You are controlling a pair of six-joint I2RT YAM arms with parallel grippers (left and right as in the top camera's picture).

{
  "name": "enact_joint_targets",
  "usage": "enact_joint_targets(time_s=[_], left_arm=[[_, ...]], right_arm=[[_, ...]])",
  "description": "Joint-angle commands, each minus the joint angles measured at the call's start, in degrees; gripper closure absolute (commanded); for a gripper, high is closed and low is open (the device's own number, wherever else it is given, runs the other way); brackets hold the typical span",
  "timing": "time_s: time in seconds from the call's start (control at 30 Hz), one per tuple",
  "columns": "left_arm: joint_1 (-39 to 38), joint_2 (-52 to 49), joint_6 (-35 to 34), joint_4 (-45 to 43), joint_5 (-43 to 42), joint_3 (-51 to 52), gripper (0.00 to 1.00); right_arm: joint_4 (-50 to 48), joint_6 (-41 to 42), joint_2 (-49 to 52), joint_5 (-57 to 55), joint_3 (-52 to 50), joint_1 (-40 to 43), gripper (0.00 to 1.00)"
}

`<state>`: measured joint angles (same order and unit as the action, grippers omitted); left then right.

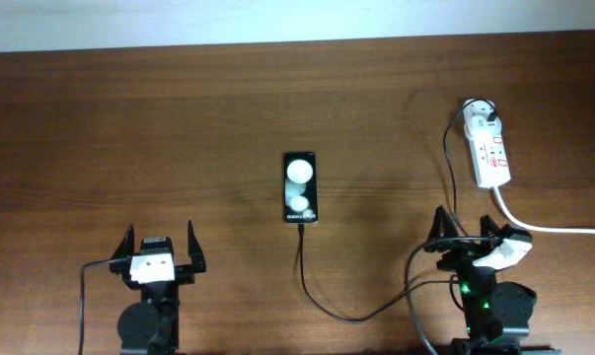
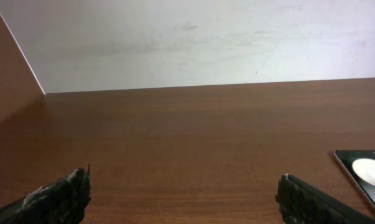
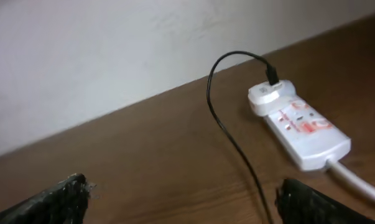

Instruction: Plug charger to phone and switch on socket

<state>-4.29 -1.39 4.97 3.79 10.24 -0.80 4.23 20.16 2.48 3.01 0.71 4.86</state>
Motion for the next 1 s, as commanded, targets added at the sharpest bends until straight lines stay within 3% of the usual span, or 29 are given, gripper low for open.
enact_joint_targets(time_s=[0.0, 0.97], left_arm=[[0.35, -0.04, 0.92, 0.09, -0.59, 0.26, 0.01], [0.35, -0.04, 0.92, 0.09, -0.59, 0.26, 0.01]], right_arm=[[0.04, -7.96, 0.22, 1.01, -0.39, -0.31, 0.01], [0.04, -7.91, 0.2, 0.35, -0.39, -0.31, 0.01]])
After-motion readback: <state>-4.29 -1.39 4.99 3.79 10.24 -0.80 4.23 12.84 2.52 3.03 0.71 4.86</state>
